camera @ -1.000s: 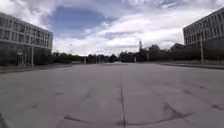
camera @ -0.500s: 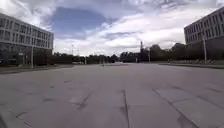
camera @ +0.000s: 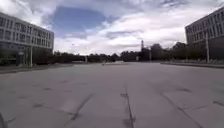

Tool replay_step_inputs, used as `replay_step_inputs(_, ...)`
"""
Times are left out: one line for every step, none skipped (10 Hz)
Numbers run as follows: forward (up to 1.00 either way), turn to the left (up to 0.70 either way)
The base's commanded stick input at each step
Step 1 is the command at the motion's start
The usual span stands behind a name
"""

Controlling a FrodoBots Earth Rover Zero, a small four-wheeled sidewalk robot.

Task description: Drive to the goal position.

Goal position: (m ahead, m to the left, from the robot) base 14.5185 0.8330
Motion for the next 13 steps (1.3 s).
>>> replay_step_inputs(0.7,0.0)
replay_step_inputs(0.7,0.0)
replay_step_inputs(0.7,0.0)
replay_step_inputs(0.7,0.0)
replay_step_inputs(0.7,0.0)
replay_step_inputs(0.7,0.0)
replay_step_inputs(0.7,0.0)
replay_step_inputs(0.7,0.0)
replay_step_inputs(0.7,0.0)
replay_step_inputs(0.7,0.0)
replay_step_inputs(0.7,0.0)
replay_step_inputs(0.7,0.0)
replay_step_inputs(0.7,0.0)
